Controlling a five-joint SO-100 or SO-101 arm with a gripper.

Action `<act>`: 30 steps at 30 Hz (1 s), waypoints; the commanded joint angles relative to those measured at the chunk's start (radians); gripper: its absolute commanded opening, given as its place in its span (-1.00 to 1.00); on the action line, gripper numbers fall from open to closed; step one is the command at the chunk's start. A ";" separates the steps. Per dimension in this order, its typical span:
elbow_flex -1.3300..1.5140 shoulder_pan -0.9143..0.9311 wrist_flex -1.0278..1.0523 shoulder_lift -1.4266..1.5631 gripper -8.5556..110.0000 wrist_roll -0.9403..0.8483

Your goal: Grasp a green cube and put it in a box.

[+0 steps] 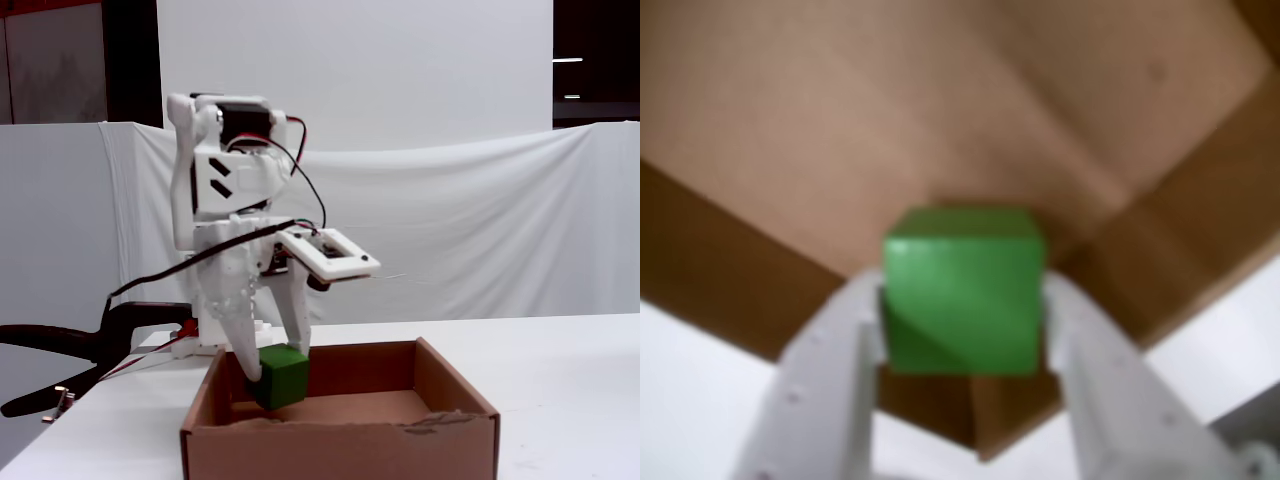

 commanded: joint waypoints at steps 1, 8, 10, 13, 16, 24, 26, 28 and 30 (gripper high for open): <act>-0.005 -0.009 -0.015 0.000 -0.60 0.002; 0.005 -0.015 -0.018 -0.014 -0.60 0.002; 0.014 -0.017 -0.021 -0.015 -0.60 0.002; 0.028 -0.020 -0.023 -0.015 -0.60 0.002; 0.032 -0.021 -0.023 -0.018 -0.60 0.002; 0.040 -0.018 -0.046 -0.037 -0.55 0.002; 0.040 -0.015 -0.052 -0.037 -0.53 0.002; 0.040 -0.014 -0.057 -0.038 -0.53 0.002; 0.040 -0.014 -0.061 -0.040 -0.53 0.002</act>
